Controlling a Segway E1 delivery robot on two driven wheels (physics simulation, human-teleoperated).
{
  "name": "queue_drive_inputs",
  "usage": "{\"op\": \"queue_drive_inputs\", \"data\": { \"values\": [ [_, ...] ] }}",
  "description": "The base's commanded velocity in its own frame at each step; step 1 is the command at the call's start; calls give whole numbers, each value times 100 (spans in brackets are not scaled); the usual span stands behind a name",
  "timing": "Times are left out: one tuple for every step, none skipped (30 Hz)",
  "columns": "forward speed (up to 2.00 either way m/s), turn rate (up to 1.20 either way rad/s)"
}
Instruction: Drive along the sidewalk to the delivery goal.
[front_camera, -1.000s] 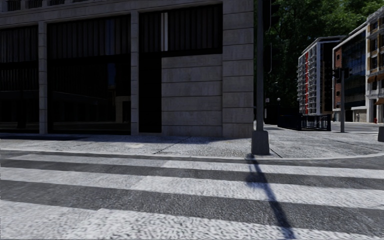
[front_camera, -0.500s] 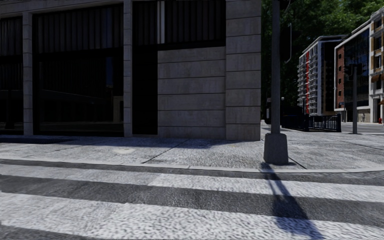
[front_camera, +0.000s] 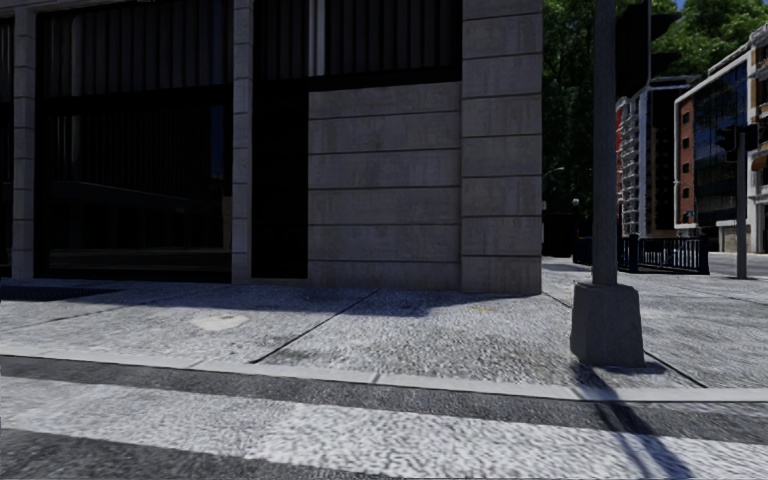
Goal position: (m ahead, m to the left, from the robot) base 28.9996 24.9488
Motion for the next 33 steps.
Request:
{"op": "queue_drive_inputs", "data": {
  "values": [
    [169, 0],
    [169, 0],
    [169, 0],
    [169, 0],
    [169, 0],
    [169, 0],
    [169, 0],
    [169, 0],
    [169, 0],
    [169, 0],
    [169, 0],
    [169, 0],
    [169, 0],
    [169, 0],
    [169, 0],
    [166, 0],
    [155, 0],
    [143, 0],
    [137, 0],
    [137, 0],
    [127, 0],
    [118, 0],
    [114, 0],
    [114, 0],
    [112, 0],
    [109, 0],
    [106, 0],
    [106, 0],
    [106, 0],
    [105, 0],
    [105, 0],
    [105, 0],
    [105, 0]
  ]
}}
